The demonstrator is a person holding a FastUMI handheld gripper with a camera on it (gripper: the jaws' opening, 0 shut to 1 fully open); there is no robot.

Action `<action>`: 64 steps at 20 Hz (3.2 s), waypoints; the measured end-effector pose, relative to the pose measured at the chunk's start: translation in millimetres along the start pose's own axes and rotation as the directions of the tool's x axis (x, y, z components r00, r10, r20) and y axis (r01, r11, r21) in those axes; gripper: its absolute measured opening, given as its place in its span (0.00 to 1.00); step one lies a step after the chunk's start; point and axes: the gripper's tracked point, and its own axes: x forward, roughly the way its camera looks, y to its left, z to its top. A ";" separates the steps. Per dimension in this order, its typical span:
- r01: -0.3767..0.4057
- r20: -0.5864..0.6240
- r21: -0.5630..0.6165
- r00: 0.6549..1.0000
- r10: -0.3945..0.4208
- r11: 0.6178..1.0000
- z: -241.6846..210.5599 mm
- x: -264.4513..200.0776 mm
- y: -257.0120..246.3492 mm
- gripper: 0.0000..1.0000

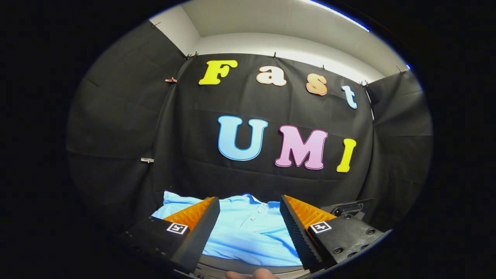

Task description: Put the clothes into the washing machine and then close the washing machine lid.

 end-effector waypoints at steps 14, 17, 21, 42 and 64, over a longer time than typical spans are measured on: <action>0.006 -0.216 -0.008 0.976 -0.008 1.000 -44.8 46.8 -6.2 0.98; 0.005 -0.269 -0.021 0.963 -0.011 1.000 -54.0 63.3 -8.0 0.98; -0.047 -0.384 -0.009 0.923 0.040 0.999 -82.9 84.1 1.1 0.98; -0.089 -0.700 0.058 0.706 0.104 0.994 -159.0 109.3 1.0 0.56; -0.175 -0.553 0.168 0.798 0.239 0.970 -95.7 71.7 -27.9 0.05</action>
